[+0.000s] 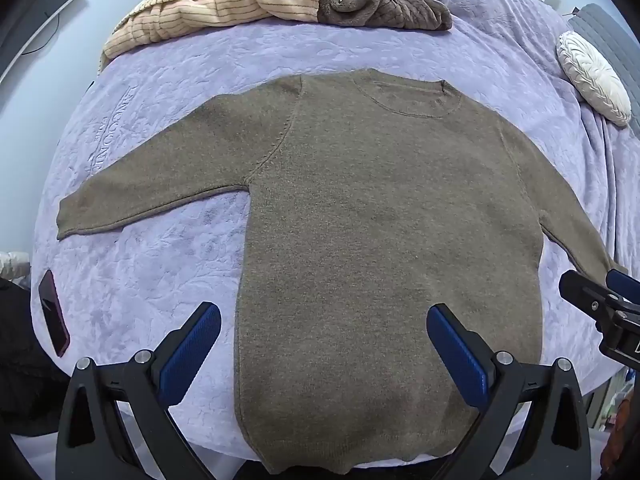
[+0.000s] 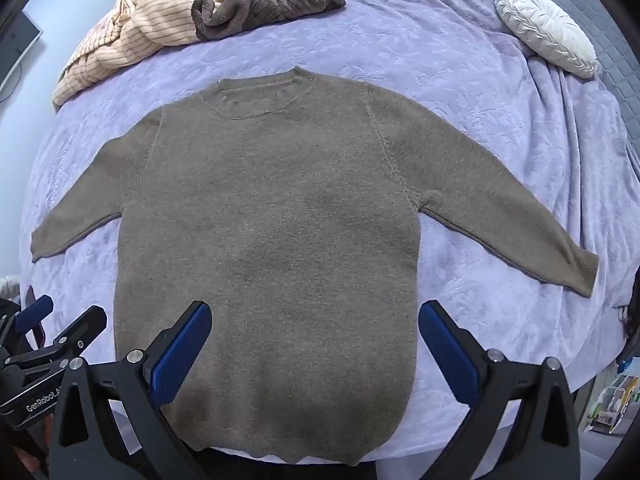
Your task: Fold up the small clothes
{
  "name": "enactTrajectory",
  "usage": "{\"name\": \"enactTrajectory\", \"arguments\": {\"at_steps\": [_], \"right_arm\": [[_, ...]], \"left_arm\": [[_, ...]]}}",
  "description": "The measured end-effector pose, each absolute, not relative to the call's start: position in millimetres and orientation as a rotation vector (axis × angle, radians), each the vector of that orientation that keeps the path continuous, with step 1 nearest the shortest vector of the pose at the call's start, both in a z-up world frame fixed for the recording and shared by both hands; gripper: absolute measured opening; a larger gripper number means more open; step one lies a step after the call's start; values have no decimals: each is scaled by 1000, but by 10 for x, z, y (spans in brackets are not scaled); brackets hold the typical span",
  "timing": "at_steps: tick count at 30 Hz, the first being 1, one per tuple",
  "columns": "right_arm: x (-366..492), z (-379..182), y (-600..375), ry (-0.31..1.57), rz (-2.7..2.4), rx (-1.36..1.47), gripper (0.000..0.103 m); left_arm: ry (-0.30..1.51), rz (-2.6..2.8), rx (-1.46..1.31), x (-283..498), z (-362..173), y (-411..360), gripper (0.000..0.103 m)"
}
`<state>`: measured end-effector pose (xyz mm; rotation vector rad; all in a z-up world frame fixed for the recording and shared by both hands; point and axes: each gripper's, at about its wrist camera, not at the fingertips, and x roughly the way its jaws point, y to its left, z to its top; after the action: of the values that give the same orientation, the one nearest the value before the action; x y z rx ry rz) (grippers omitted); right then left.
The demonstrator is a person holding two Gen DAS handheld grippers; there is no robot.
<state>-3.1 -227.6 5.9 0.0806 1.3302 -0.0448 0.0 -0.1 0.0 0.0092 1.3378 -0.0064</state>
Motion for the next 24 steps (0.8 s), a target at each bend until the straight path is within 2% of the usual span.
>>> {"name": "enactTrajectory", "arguments": {"at_steps": [24], "right_arm": [[48, -24, -2207, 1366, -38, 82, 103]], "left_arm": [[1356, -4, -3, 91, -82, 52, 103]]}}
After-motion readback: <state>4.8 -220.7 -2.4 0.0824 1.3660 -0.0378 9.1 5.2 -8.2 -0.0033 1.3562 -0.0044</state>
